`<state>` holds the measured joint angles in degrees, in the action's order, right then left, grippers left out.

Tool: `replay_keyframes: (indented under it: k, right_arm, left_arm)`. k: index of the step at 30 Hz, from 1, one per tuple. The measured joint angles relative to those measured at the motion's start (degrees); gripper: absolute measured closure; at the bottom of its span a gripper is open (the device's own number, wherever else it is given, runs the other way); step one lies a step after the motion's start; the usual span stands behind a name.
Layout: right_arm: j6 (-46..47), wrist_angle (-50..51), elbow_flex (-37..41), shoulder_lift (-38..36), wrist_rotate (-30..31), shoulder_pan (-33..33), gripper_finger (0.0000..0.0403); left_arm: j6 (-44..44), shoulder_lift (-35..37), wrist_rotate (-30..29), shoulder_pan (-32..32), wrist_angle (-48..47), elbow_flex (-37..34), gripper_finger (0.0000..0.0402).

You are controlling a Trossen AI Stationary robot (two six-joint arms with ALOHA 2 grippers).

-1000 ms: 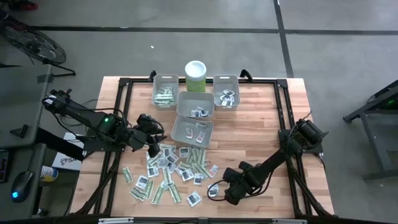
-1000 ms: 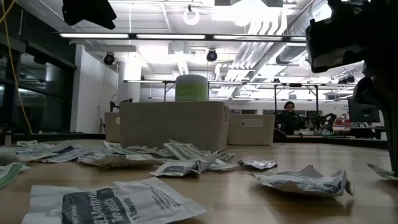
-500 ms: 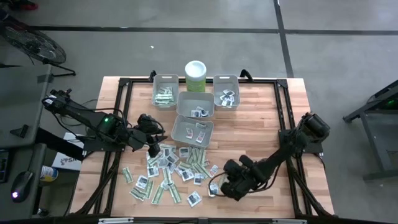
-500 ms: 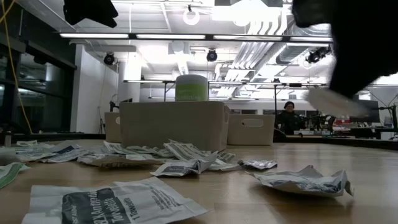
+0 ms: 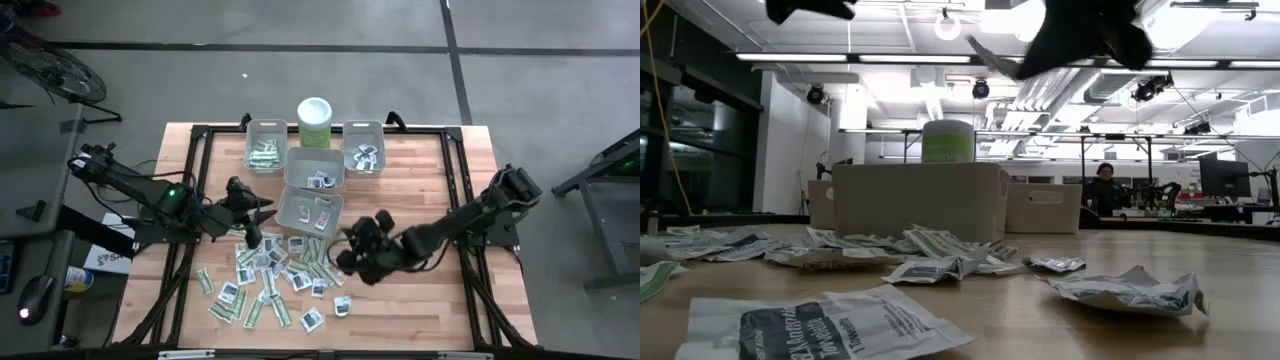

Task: Pick & Place First Aid Supplies
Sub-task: Put the bandage pack into the left bin

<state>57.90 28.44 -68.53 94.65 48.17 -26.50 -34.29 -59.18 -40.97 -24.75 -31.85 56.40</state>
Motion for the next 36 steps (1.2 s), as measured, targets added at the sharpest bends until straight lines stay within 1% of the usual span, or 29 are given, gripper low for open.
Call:
replay_keyframes:
  k: [3, 9, 14, 16, 18, 21, 26, 30, 32, 36]
  right_arm:
    - [-7.3, -5.6, -0.1, -1.8, 4.1, 2.5, 0.0403]
    - [-23.4, -17.3, -0.1, -4.4, 9.2, 7.6, 0.0403]
    - [-36.7, -28.6, -0.2, -5.2, 9.3, 11.1, 0.0403]
    - [-41.4, -31.5, -0.2, -5.3, 9.7, 12.1, 0.0403]
    - [-45.0, -33.8, -0.2, -5.4, 9.4, 13.2, 0.0403]
    - [-48.4, -34.7, -0.2, -5.5, 9.2, 14.5, 0.0403]
    - [-52.0, -35.7, -0.2, -5.7, 8.5, 16.6, 0.0403]
    - [-52.9, -36.0, -0.2, -5.7, 8.4, 18.3, 0.0403]
    - [-53.1, -36.2, -0.2, -5.7, 7.5, 19.1, 0.0403]
    - [-53.9, -37.0, -0.2, -5.7, 4.1, 20.2, 0.0403]
  left_arm:
    - [5.5, -0.8, -2.2, 0.0, 4.8, 0.0, 0.0273]
    - [17.9, -4.0, -6.5, 0.0, 16.6, 0.0, 0.0273]
    - [26.8, -7.2, -12.5, 0.5, 25.5, 0.0, 0.0273]
    - [28.3, -8.5, -13.2, 1.7, 28.2, 0.0, 0.0273]
    - [28.5, -9.1, -13.2, 3.1, 28.8, 0.0, 0.0273]
    - [28.0, -10.1, -12.1, 5.8, 30.5, 0.0, 0.0273]
    - [27.8, -10.9, -8.6, 9.3, 32.3, 0.0, 0.0273]
    - [27.8, -10.9, -4.3, 11.5, 32.3, 0.0, 0.0273]
    - [27.8, -10.9, -3.1, 12.1, 32.2, 0.0, 0.0273]
    - [27.8, -10.9, -3.0, 12.6, 32.3, 0.0, 0.0273]
